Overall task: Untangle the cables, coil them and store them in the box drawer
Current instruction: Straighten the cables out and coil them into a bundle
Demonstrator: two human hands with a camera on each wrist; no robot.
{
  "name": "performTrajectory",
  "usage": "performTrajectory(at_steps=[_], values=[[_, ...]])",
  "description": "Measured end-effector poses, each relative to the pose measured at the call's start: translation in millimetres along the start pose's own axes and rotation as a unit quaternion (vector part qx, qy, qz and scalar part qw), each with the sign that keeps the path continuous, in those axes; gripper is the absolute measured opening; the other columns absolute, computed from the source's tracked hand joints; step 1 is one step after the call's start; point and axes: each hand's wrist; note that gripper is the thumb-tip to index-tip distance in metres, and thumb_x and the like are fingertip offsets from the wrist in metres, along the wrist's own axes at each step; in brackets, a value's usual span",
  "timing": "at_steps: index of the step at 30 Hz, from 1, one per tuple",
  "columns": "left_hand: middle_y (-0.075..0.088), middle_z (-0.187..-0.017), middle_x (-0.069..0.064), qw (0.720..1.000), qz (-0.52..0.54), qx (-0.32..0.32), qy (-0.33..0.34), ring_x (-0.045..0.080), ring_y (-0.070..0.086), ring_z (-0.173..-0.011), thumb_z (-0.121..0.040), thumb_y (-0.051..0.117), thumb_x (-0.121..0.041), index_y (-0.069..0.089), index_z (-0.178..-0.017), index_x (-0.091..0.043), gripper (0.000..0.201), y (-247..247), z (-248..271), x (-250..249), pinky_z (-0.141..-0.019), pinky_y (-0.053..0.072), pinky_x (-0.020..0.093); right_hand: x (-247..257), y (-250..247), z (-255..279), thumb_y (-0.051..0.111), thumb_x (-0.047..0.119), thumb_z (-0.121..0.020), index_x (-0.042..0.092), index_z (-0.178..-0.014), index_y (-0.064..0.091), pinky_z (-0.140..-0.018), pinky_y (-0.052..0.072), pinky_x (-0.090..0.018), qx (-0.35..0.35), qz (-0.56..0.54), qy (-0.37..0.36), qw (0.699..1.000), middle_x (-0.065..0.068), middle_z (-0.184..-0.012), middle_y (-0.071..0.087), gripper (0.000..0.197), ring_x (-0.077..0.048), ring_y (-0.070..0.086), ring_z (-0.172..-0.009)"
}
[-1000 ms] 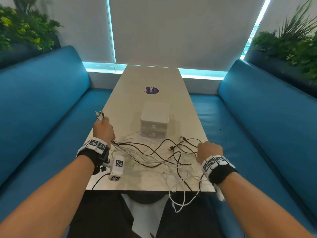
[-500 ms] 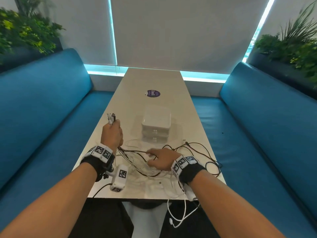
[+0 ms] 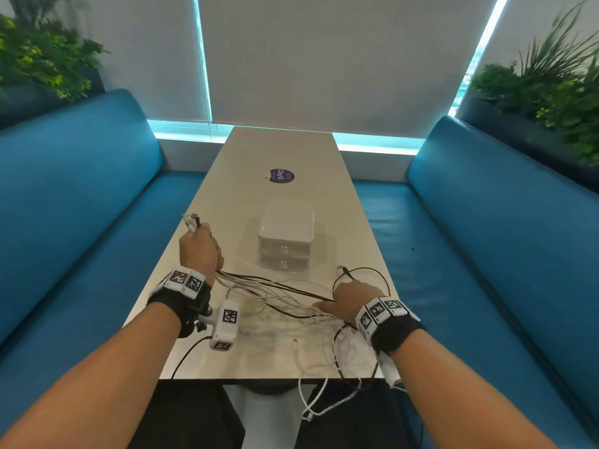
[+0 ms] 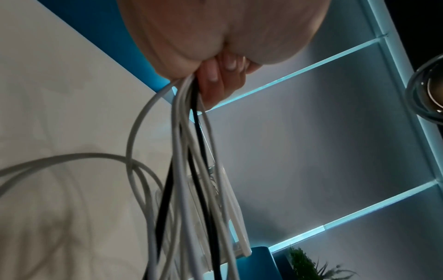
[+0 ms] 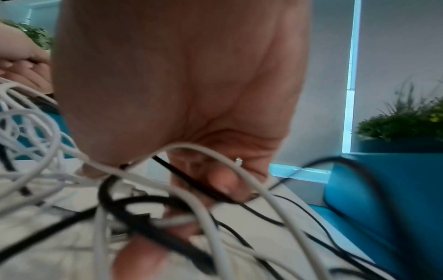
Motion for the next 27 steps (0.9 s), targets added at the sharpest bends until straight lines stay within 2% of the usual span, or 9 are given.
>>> performTrajectory(at_steps=[3, 8, 11, 13, 15, 18, 21, 24, 27], values=[[0.036, -0.047, -0.003, 1.000, -0.010, -0.024, 0.006, 0.015, 0.029, -0.038, -0.094, 0.046, -0.025, 0.041, -0.067, -0.017, 0.028, 4.9, -3.9, -2.6, -0.042, 0.025, 0.022, -0.9, -7.6, 5.7, 0.046, 0.066, -0.091, 0.013, -0.093, 0.070, -0.073, 0.050, -0.032, -0.027, -0.004, -0.055, 0.998, -0.006, -0.092, 0.066, 0.058, -0.023, 0.062, -0.083], [0.045, -0.072, 0.009, 0.996, -0.045, -0.078, -0.002, 0.023, 0.042, -0.057, -0.092, 0.043, -0.035, 0.042, -0.070, -0.020, 0.027, -8.4, -25.7, -16.8, -0.051, 0.040, 0.028, -10.2, -9.0, 7.7, 0.060, 0.042, -0.093, 0.019, -0.098, 0.057, -0.075, 0.043, -0.033, -0.045, -0.052, -0.130, 0.989, -0.007, -0.106, 0.058, 0.024, -0.027, 0.058, -0.094], [0.048, -0.081, 0.012, 0.993, -0.072, -0.093, -0.004, 0.028, 0.046, -0.068, -0.084, 0.039, -0.045, 0.056, -0.094, 0.000, 0.049, -23.3, -45.4, -16.0, -0.063, 0.042, 0.037, -29.4, -4.7, 11.4, 0.056, 0.039, -0.091, 0.024, -0.094, 0.057, -0.081, 0.039, -0.035, -0.068, 0.020, -0.073, 0.995, -0.001, -0.106, 0.062, 0.015, -0.023, 0.057, -0.094], [0.043, -0.067, 0.006, 0.994, -0.017, -0.104, -0.002, 0.024, 0.039, -0.054, -0.087, 0.046, -0.036, 0.053, -0.096, 0.005, 0.043, -21.2, -39.1, -16.7, -0.052, 0.034, 0.029, -34.6, -8.1, 11.1, 0.051, 0.040, -0.093, 0.026, -0.104, 0.060, -0.087, 0.038, -0.036, -0.075, 0.079, -0.015, 0.994, -0.003, -0.111, 0.064, 0.020, -0.027, 0.059, -0.105], [0.038, -0.062, 0.002, 0.995, -0.006, -0.096, -0.008, 0.019, 0.034, -0.049, -0.093, 0.047, -0.029, 0.046, -0.080, -0.008, 0.024, -12.4, -31.3, -14.9, -0.047, 0.029, 0.022, -36.7, -13.7, 8.9, 0.049, 0.045, -0.097, 0.021, -0.119, 0.060, -0.089, 0.043, -0.034, -0.082, 0.087, 0.041, 0.992, -0.005, -0.121, 0.064, 0.034, -0.028, 0.060, -0.113], [0.038, -0.062, 0.002, 0.996, -0.010, -0.093, -0.006, 0.018, 0.033, -0.047, -0.096, 0.045, -0.026, 0.042, -0.072, -0.017, 0.026, -6.3, -32.6, -12.6, -0.042, 0.028, 0.017, -41.1, -15.5, 7.3, 0.047, 0.048, -0.099, 0.020, -0.118, 0.061, -0.086, 0.043, -0.034, -0.072, 0.090, 0.082, 0.990, -0.004, -0.120, 0.065, 0.037, -0.025, 0.062, -0.110], [0.041, -0.065, 0.002, 0.996, 0.011, -0.087, -0.005, 0.018, 0.037, -0.050, -0.096, 0.046, -0.026, 0.047, -0.085, -0.013, 0.017, -2.8, -29.6, -16.0, -0.044, 0.031, 0.018, -45.6, -14.8, 10.1, 0.052, 0.034, -0.094, 0.023, -0.115, 0.055, -0.093, 0.035, -0.040, -0.043, 0.089, 0.094, 0.991, 0.000, -0.113, 0.066, 0.024, -0.022, 0.062, -0.105], [0.045, -0.068, 0.002, 0.997, 0.015, -0.080, 0.004, 0.020, 0.042, -0.055, -0.094, 0.046, -0.028, 0.056, -0.099, -0.010, 0.021, -0.2, -31.5, -21.8, -0.050, 0.037, 0.024, -48.7, -17.1, 10.9, 0.052, 0.025, -0.089, 0.026, -0.101, 0.052, -0.095, 0.033, -0.041, -0.060, 0.089, 0.073, 0.992, 0.003, -0.106, 0.067, 0.013, -0.021, 0.060, -0.096], [0.062, -0.085, 0.019, 0.993, -0.035, -0.109, 0.012, 0.045, 0.062, -0.077, -0.083, 0.044, -0.041, 0.061, -0.110, 0.001, 0.052, -11.7, -52.2, -20.4, -0.063, 0.050, 0.043, -46.7, -18.9, 11.2, 0.057, 0.028, -0.086, 0.030, -0.111, 0.055, -0.098, 0.027, -0.040, -0.158, 0.079, -0.020, 0.984, 0.006, -0.109, 0.066, 0.026, -0.019, 0.060, -0.100]])
Point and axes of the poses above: each hand's wrist, its own z-axis away from the middle knuckle, its own y-axis out of the palm, x = y × z
